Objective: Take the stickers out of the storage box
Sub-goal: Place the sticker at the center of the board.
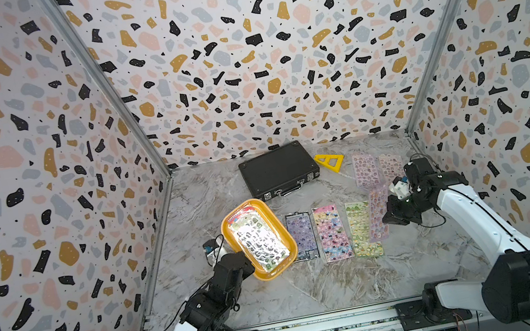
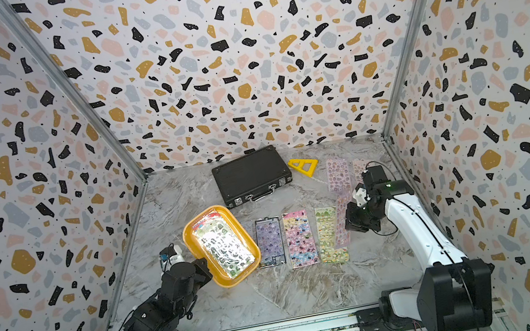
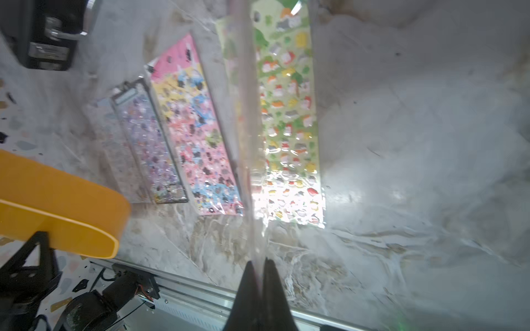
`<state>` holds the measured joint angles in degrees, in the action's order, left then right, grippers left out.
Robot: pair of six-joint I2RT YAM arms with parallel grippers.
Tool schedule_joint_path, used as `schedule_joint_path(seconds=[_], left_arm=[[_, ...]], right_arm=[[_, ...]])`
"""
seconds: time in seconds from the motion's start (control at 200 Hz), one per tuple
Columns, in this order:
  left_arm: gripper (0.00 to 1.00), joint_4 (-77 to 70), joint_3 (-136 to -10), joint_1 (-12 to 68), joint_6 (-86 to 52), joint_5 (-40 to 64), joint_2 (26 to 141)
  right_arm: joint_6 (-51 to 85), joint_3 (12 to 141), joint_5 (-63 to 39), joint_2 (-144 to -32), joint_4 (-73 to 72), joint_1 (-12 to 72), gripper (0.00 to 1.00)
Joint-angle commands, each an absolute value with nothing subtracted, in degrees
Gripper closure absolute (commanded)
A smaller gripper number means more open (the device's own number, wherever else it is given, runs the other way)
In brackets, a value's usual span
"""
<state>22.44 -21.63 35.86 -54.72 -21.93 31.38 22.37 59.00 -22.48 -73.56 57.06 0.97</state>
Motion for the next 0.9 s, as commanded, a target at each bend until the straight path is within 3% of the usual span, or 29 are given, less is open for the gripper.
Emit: schedule_joint_path(seconds=[0.0,0.355,0.681,0.896], left_arm=[[1.0,19.26,-23.2,36.55,-54.84,-23.03,30.57],[1.0,17.85,-23.12,39.82,-54.67,-24.69,31.14],[1.0,17.92,-23.47,42.49,-54.84,-26.79,31.74],[1.0,18.41,-23.98,43.35,-55.02,-27.49,31.76]], right_arm=[[19.3,61.6,-14.41,-76.69,62.04,-0.94,1.0],[18.05,62.4,-8.08,-85.27,63.36,-5.1,1.0],[18.26,63.4,4.92,-93.43,65.09,-5.1,1.0],[18.94,63.47,8.47,-97.04,62.67,-5.1,0.9]])
